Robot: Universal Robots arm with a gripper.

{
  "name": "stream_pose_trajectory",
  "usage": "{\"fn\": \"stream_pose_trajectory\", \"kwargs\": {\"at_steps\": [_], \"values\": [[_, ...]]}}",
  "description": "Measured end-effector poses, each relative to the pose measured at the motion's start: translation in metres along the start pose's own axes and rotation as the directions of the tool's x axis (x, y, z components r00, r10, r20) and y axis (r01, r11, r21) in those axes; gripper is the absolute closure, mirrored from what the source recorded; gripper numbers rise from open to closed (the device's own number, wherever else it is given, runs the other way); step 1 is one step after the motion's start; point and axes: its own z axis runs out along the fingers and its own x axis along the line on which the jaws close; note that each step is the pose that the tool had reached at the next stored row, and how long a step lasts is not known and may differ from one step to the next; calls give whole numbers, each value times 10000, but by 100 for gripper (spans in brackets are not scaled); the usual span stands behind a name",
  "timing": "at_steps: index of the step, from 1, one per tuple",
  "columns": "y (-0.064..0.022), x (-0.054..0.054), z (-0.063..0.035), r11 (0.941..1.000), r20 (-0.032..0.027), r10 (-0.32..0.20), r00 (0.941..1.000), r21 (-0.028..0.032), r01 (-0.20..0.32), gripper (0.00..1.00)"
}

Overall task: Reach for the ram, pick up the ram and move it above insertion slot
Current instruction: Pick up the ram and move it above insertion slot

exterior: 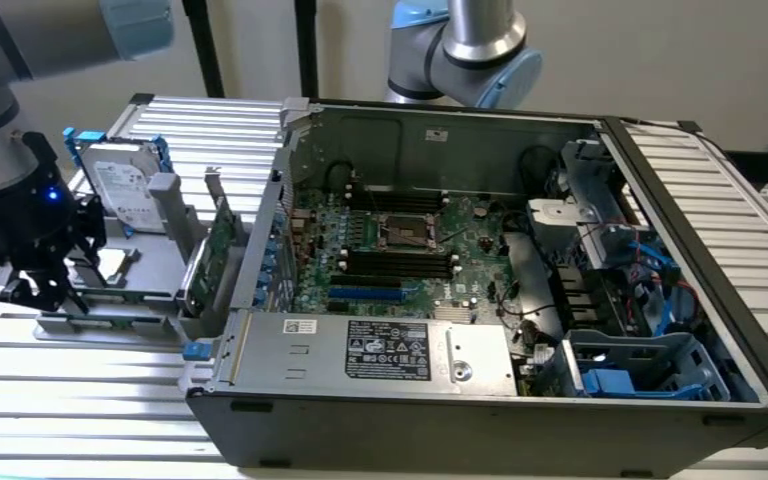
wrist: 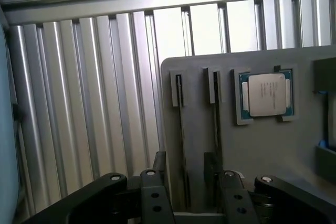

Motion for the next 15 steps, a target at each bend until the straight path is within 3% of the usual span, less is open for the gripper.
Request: {"fn": "stream_pose_trajectory", "kwargs": {"at_steps": [15], "values": [[-7, 0, 272, 9978, -10, -669, 9978, 30, 669, 58]]}}
